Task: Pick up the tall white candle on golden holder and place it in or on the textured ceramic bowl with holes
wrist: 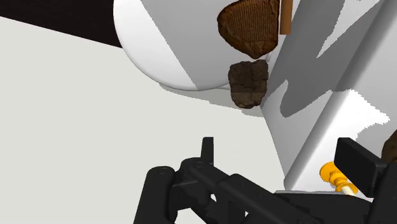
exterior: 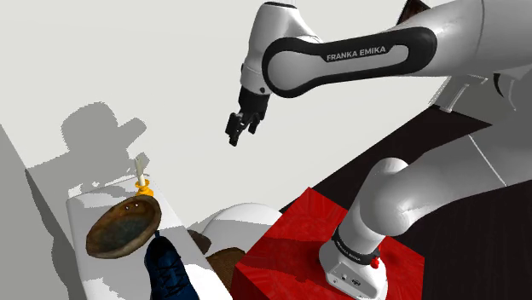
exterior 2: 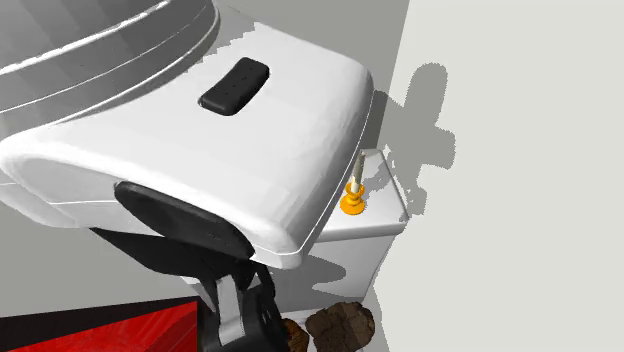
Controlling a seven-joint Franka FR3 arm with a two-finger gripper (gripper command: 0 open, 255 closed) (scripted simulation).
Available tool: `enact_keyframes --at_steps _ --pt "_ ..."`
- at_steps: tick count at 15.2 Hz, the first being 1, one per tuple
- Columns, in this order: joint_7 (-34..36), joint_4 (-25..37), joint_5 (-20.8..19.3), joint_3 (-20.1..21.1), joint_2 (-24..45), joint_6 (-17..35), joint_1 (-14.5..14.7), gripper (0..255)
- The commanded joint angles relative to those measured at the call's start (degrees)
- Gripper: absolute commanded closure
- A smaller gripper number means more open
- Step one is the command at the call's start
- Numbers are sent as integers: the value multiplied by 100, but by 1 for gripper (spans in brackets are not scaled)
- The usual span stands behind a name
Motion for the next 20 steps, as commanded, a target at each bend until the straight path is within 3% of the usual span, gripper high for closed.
enact_keyframes --at_steps 1,7,11,15,20 --pt "152 -42 55 151 276 477 45 0" --pt "666 74 -20 630 1330 1835 62 0" --pt "1167 338 -365 971 2142 2642 -20 0" --pt "1925 754 -1113 1258 3018 3306 -122 0" --pt "3198 1513 -2545 1220 4155 3834 72 0"
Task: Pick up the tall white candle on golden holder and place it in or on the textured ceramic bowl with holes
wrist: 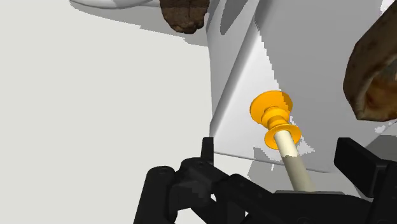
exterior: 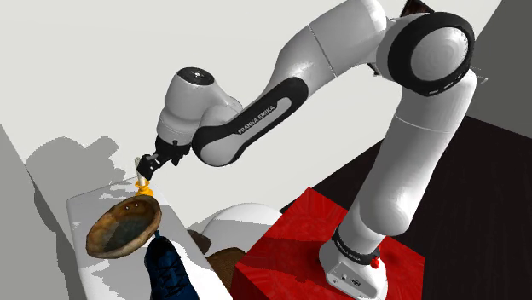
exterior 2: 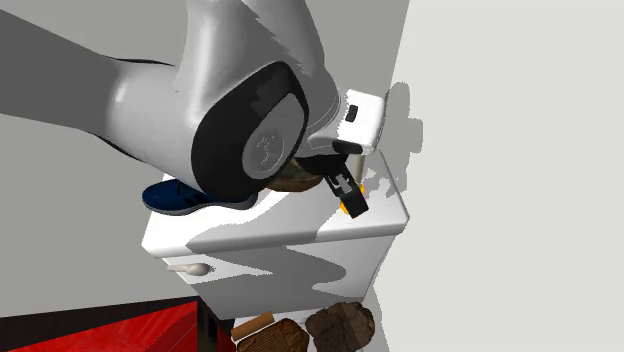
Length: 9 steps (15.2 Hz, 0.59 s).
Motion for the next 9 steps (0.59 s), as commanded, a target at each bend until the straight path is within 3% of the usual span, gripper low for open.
enact_keyframes --at_steps 1,2,9 --pt "570 346 -647 -116 484 197 181 0" --pt "796 537 -900 -215 699 257 311 0" --pt "1205 882 -1432 -556 1287 483 596 0"
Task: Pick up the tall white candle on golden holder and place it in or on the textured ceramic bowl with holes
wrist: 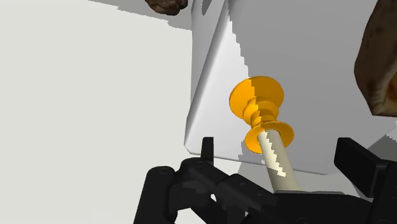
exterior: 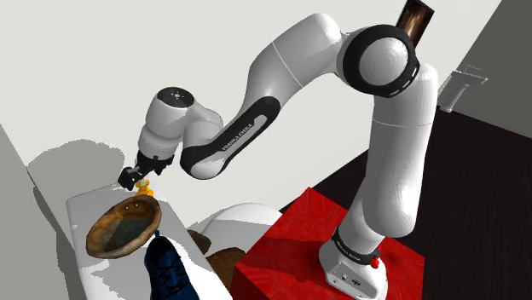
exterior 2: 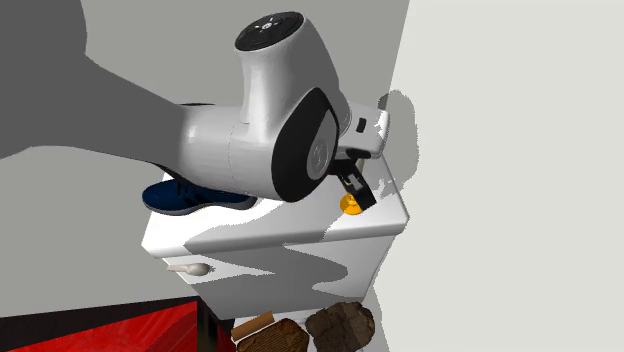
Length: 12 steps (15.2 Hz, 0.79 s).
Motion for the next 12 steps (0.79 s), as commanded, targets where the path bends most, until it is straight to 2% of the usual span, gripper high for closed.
enact_keyframes --at_steps 1,9,10,12 --pt "105 78 -143 -99 162 79 69 0" --pt "130 105 -176 -128 208 97 92 0" --pt "130 105 -176 -128 208 97 92 255" --pt "130 105 -176 -128 208 97 92 255"
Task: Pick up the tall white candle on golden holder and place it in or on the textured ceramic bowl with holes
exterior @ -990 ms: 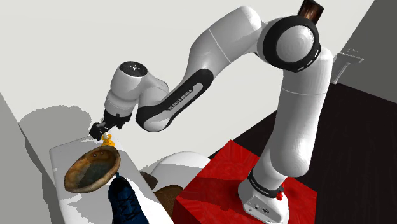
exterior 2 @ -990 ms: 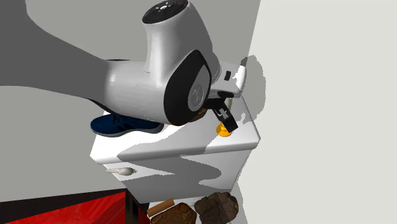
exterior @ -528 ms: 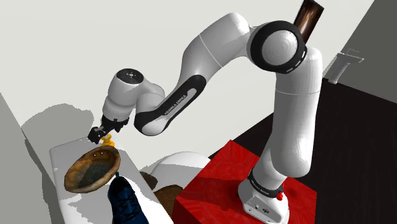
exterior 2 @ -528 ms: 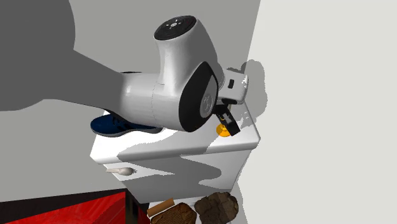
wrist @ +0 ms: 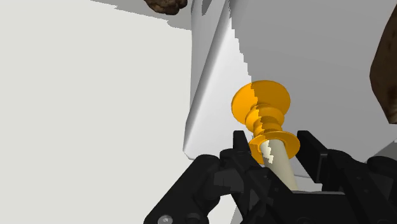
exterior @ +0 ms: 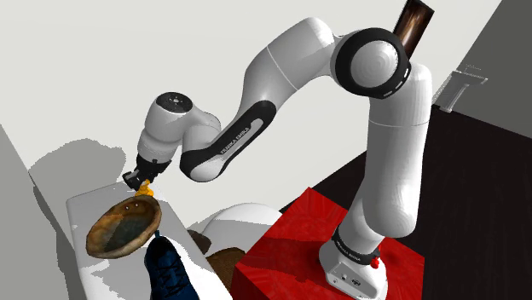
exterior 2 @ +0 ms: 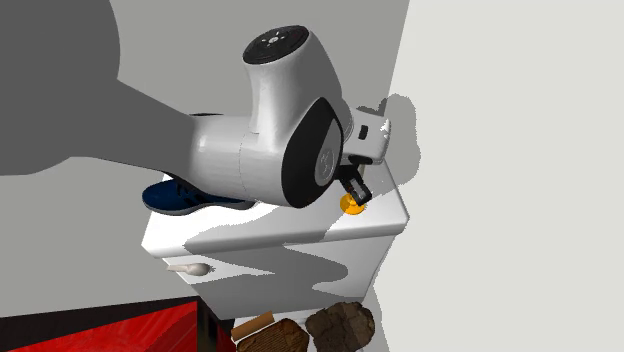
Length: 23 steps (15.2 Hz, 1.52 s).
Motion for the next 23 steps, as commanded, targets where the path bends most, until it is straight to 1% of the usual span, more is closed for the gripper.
enact_keyframes --at_steps 1,7,15,23 --pt "0 0 0 0 0 0 0 255" --pt "0 0 0 0 0 0 0 255" --pt "-509 22 588 383 -439 -437 -284 255" --pt "-970 137 1144 651 -840 -902 -475 255"
